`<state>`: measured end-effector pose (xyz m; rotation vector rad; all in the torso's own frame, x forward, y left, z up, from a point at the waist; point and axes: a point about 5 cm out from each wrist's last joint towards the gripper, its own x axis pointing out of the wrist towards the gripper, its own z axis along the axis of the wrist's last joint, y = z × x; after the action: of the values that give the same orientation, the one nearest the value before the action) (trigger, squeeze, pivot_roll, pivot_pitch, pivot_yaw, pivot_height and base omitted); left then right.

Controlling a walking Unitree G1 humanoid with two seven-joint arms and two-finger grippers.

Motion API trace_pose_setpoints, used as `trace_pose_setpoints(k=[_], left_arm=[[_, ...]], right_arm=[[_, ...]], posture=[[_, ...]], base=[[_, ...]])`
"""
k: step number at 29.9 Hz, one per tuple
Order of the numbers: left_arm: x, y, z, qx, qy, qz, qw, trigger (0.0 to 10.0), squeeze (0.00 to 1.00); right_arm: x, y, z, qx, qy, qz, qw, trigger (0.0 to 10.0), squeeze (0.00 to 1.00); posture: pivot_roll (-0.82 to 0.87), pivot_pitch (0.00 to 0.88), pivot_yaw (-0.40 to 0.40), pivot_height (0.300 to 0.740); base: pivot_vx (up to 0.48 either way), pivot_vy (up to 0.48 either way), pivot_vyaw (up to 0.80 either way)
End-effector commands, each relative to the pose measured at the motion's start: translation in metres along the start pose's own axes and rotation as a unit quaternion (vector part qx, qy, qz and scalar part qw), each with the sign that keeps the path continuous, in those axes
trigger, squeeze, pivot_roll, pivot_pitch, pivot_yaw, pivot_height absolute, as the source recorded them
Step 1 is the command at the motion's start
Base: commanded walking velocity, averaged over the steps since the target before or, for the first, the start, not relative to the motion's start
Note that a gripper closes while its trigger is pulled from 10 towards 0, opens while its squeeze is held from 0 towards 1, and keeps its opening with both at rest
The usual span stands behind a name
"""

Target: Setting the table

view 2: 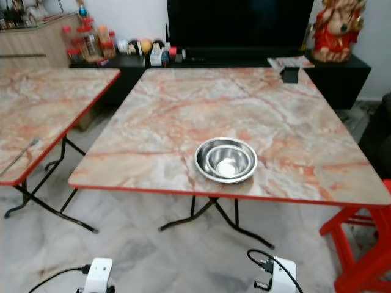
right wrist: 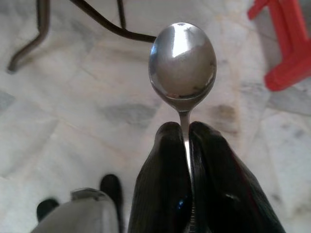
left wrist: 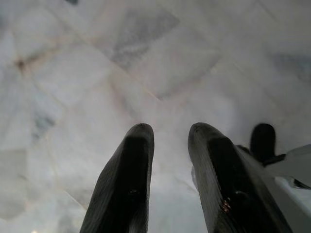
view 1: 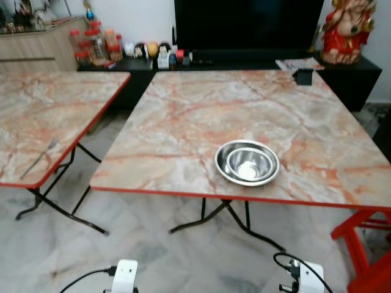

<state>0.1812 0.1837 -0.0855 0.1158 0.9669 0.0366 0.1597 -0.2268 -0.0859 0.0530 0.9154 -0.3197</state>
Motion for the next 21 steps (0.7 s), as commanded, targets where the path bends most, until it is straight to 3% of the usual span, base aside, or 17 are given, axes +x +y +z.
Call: trace_pose_setpoints(k=[1, 15, 20, 21], left_arm=[[0.0, 0.003, -0.002, 0.003, 0.006, 0.001, 1.0, 10.0, 0.0], [0.0, 0.003, -0.003, -0.004, 0.007, 0.002, 1.0, 10.0, 0.0], [0.0, 0.004, -0.002, -0.001, 0.005, 0.004, 1.0, 10.0, 0.0], [0.0, 0.004, -0.002, 0.001, 0.005, 0.003, 1.0, 10.0, 0.0]], right_arm=[[0.0, 0.003, 0.001, 0.004, -0.001, 0.002, 1.0, 10.0, 0.0], [-0.001, 0.007, 0.0, 0.004, -0.015, 0.013, 1.0, 10.0, 0.0], [-0.007, 0.001, 0.002, -0.05, -0.086, 0.014, 0.995, 10.0, 0.0], [-0.01, -0.001, 0.001, -0.086, -0.11, 0.012, 0.99, 10.0, 0.0]], posture=[[-0.07, 0.0, -0.016, 0.725], [-0.07, 0.0, -0.014, 0.725], [-0.09, 0.0, 0.0, 0.725], [-0.1, 0.0, 0.003, 0.725]], base=[[0.0, 0.0, 0.0], [0.0, 0.0, 0.0], [0.0, 0.0, 0.0], [0.0, 0.0, 0.0]])
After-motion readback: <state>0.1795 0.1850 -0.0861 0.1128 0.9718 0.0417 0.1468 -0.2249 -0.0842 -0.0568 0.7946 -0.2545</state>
